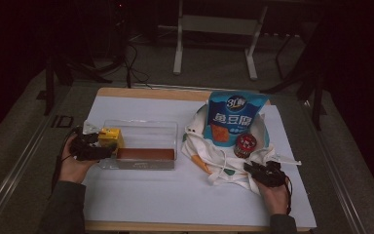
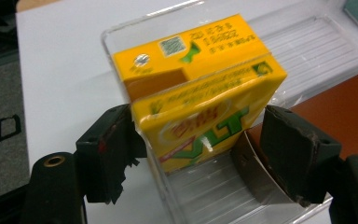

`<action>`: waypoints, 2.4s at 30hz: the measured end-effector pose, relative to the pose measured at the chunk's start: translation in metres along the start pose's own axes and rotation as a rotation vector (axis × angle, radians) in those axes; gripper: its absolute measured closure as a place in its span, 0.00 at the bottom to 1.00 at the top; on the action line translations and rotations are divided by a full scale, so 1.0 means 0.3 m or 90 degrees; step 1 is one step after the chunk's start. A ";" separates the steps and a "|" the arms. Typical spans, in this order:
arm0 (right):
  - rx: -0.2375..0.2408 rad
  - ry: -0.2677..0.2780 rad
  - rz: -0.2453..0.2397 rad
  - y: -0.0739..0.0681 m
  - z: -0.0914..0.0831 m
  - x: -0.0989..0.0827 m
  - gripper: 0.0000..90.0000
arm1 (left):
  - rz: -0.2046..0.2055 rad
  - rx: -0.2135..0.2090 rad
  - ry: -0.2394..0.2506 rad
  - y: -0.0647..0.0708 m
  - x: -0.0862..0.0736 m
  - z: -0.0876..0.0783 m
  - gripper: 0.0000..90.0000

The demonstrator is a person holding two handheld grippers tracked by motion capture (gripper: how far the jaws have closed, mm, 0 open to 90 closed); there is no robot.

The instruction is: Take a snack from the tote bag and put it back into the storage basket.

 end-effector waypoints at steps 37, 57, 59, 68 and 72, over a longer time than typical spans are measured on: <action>0.002 0.000 0.001 0.001 0.000 0.000 0.74 | 0.045 -0.029 0.077 0.027 0.122 -0.103 0.25; 0.003 0.000 0.004 0.001 0.000 0.000 0.73 | 0.088 -0.101 0.097 0.142 0.174 -0.095 0.24; 0.003 0.000 0.003 0.001 0.000 0.000 0.73 | 0.101 -0.106 0.111 0.164 0.178 -0.096 0.27; 0.006 0.000 0.001 0.000 0.000 0.000 0.71 | 0.132 -0.144 0.121 0.247 0.188 -0.076 0.41; 0.008 0.001 -0.002 -0.002 0.000 0.000 0.69 | 0.142 -0.167 0.114 0.288 0.177 -0.051 0.46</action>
Point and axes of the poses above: each handheld gripper's, and its own axes: z roughly forward along the jaws, x roughly out of its top, y roughly to its right, the point moved 6 cm from there along z, roughly forward along the jaws, and after that the axes turned 8 degrees about y, right-handed, at the moved point
